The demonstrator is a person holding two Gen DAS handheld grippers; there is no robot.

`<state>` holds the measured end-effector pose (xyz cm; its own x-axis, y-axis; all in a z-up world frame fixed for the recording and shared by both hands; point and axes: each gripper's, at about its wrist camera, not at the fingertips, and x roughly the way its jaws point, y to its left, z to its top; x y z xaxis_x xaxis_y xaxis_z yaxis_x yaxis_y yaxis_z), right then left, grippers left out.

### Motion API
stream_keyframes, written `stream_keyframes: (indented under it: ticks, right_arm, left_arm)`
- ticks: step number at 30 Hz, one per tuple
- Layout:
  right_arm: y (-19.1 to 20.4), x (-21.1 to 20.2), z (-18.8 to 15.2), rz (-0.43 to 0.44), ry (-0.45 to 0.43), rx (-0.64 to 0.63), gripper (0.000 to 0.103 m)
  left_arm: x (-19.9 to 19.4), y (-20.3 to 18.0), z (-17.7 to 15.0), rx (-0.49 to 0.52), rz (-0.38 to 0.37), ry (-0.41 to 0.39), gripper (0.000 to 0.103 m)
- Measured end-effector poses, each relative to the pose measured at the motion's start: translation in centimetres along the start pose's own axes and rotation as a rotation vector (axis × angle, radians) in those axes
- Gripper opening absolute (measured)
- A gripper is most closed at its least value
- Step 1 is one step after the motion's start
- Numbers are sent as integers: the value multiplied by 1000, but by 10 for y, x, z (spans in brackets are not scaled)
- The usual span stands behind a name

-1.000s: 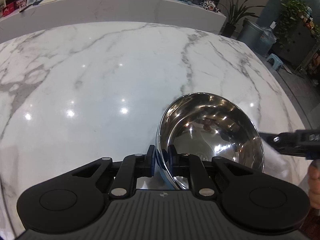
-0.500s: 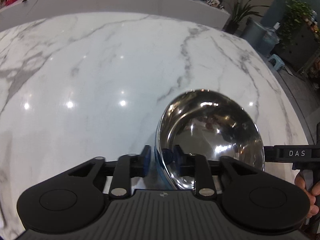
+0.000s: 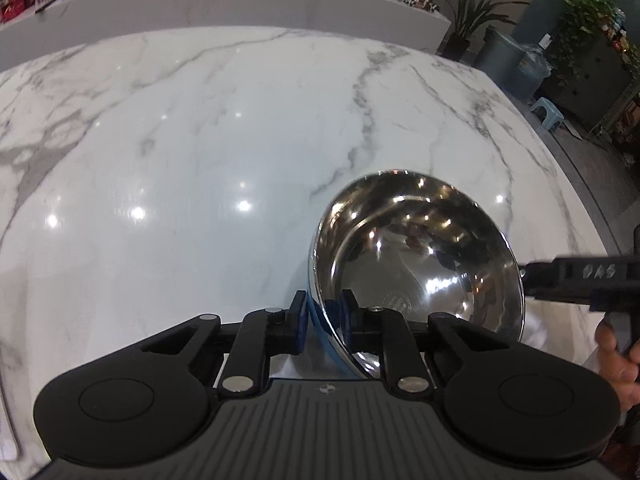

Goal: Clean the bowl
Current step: 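Keep rubbing the cloth over the bowl's blue outer wall with the right gripper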

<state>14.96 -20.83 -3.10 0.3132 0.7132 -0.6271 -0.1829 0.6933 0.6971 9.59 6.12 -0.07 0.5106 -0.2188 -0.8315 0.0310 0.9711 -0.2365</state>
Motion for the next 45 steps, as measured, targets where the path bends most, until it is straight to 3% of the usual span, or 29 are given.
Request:
stream_keyframes:
  ticks: [4, 7, 17, 26, 32, 39, 45]
  right_arm:
    - [-7, -20, 6, 125, -124, 64, 11]
    - [-8, -23, 7, 163, -135, 73, 11]
    - [-10, -13, 7, 120, -92, 91, 11]
    - [-8, 9, -2, -12, 16, 30, 11]
    - [-8, 10, -3, -13, 16, 41, 11]
    - [-8, 9, -3, -13, 15, 40, 11]
    - [-8, 7, -3, -16, 13, 41, 11]
  left_arm:
    - [-1, 3, 4, -6, -23, -22, 9]
    - [1, 1, 6, -2, -25, -31, 8]
    - [5, -4, 10, -4, -6, -51, 10]
    - [5, -1, 9, -17, -13, -53, 10]
    - [5, -2, 4, -28, -10, -9, 22]
    - [5, -4, -2, -39, -5, 43, 22]
    - [2, -4, 0, -16, 2, 11, 13]
